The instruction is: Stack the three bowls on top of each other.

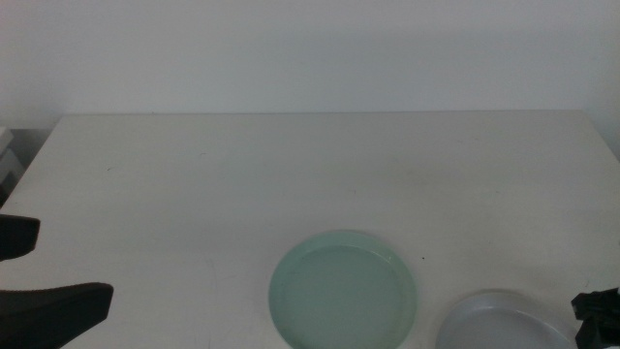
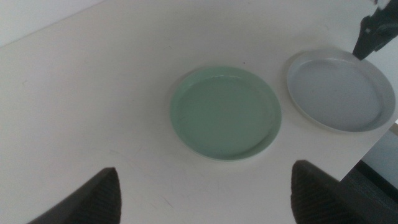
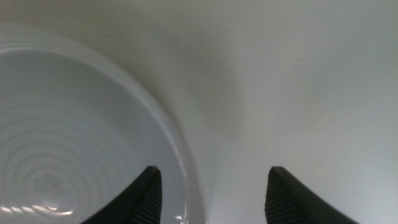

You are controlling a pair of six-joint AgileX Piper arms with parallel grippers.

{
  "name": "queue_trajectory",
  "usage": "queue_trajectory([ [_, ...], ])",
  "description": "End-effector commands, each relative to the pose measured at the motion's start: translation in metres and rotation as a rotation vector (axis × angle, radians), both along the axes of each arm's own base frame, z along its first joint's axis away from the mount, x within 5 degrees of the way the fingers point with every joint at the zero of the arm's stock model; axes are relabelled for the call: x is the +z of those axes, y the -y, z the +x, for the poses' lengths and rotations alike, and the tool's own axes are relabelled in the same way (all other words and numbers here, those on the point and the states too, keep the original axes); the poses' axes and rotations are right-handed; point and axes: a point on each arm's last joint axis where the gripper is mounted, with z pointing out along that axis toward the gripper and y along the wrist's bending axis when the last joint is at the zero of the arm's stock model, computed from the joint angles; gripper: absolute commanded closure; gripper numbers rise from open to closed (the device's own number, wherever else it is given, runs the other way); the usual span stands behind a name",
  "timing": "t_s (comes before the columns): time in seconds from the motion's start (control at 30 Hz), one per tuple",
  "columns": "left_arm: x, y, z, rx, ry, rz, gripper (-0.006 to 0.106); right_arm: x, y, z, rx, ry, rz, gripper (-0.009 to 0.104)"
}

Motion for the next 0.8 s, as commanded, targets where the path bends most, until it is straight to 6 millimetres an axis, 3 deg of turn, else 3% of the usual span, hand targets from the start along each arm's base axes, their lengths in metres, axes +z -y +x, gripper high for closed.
queue_trajectory([
  [0.0, 0.015, 0.002, 0.001, -0.001, 0.067, -0.067, -0.005, 0.000, 0.002, 0.007, 0.013, 0.023, -0.014, 0.052],
  [0.17, 0.015, 0.002, 0.001, -0.001, 0.067, -0.067, -0.005, -0.012, -0.002, 0.011, 0.030, -0.023, -0.009, 0.058],
  [0.27, 0.015, 0.002, 0.001, -0.001, 0.067, -0.067, -0.005, -0.014, -0.003, 0.011, 0.030, -0.031, -0.006, 0.073],
  [0.3, 0.015, 0.002, 0.001, -0.001, 0.067, -0.067, -0.005, -0.014, -0.002, 0.010, 0.041, -0.034, -0.013, 0.085],
  [0.37, 0.015, 0.002, 0.001, -0.001, 0.067, -0.067, -0.005, -0.013, -0.001, 0.008, 0.062, -0.064, -0.020, 0.096],
  [0.43, 0.015, 0.002, 0.001, -0.001, 0.067, -0.067, -0.005, -0.009, 0.000, 0.005, 0.074, -0.094, -0.030, 0.096],
  [0.57, 0.015, 0.002, 0.001, -0.001, 0.067, -0.067, -0.005, 0.018, 0.002, 0.007, 0.044, -0.040, -0.052, 0.096],
  [0.77, 0.015, 0.002, 0.001, -0.001, 0.067, -0.067, -0.005, 0.079, -0.004, 0.012, -0.034, 0.094, -0.041, 0.096],
])
